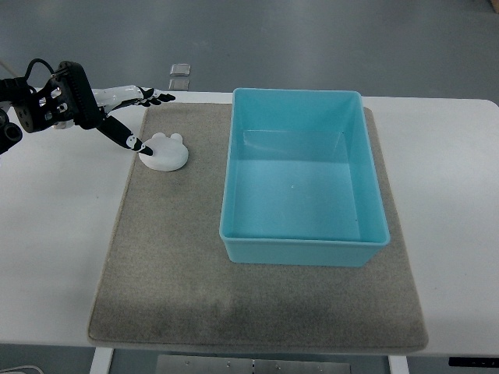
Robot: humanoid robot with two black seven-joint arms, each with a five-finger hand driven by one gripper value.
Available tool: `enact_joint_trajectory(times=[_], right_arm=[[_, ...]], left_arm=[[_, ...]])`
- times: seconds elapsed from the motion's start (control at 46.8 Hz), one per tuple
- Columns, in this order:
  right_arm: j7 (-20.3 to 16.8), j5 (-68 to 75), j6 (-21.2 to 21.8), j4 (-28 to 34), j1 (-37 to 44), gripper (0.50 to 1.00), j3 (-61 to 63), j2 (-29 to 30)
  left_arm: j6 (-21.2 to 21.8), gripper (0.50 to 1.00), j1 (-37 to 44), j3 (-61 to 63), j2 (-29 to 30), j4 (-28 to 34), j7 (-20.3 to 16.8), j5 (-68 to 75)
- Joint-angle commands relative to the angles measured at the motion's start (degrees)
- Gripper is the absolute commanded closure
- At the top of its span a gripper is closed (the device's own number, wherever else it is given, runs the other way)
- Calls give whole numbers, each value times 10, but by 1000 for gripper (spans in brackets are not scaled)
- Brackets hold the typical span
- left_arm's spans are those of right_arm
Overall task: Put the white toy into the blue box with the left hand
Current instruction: 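Close the left hand's fingers around the white rabbit toy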
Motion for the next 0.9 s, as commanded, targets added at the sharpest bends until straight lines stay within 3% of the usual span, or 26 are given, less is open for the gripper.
enact_joint_trajectory(times=[0.0,0.192,0.513,0.876], right_arm=[[0,0,0,0,0,564,0,0],[0,0,0,0,0,564,0,0],[0,0,0,0,0,564,0,0],[0,0,0,0,0,564,0,0]], left_arm=[[28,508,5,15,-5,-1,0,24],[71,508,26,18,-15,-17,0,56],[73,523,25,39,-16,-18,0,62],[72,724,22,39,-16,-18,0,71]])
